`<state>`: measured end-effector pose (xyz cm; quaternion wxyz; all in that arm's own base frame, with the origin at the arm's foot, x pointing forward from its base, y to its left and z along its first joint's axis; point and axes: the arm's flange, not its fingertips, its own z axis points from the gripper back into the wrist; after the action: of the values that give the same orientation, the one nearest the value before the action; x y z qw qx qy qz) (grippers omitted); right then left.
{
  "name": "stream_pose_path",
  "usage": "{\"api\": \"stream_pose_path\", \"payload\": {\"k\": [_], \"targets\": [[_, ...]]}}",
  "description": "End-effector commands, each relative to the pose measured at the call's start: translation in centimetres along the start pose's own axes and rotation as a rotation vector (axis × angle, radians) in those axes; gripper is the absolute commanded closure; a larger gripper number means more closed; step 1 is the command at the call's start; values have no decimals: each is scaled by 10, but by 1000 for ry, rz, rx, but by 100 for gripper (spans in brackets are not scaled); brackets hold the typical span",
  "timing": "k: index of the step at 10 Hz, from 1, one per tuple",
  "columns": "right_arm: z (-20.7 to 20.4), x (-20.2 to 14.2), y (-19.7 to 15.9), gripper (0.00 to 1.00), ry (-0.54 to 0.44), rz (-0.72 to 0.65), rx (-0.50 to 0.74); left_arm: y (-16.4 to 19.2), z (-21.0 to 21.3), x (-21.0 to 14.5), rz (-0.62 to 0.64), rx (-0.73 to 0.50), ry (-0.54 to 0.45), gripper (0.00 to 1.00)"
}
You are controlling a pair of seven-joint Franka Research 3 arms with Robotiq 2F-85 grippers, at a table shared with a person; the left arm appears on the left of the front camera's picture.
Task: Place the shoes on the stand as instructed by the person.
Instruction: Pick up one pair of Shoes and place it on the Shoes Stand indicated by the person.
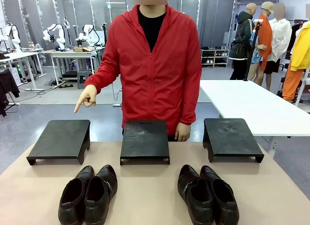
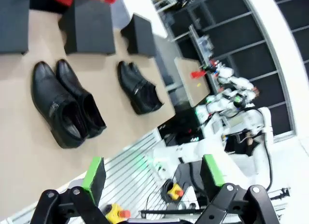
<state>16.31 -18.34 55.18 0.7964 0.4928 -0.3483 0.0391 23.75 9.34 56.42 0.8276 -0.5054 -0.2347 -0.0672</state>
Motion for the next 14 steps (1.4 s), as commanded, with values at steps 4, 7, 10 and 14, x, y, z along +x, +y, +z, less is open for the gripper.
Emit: {"api": "stream_pose_path", "payload": {"k": [4,7,10,14], "targets": [[0,1,1,0,-2,20,9,-51,-156,22,88,307,288,0],[0,1,1,0,-2,20,9,-54,-236,21,118,590,230,0],[0,1,1,0,-2,20,9,-33,-289,3,78,808,245,0],[0,1,1,0,-2,20,9,-6,-319,-18,60,931,265,0]]}}
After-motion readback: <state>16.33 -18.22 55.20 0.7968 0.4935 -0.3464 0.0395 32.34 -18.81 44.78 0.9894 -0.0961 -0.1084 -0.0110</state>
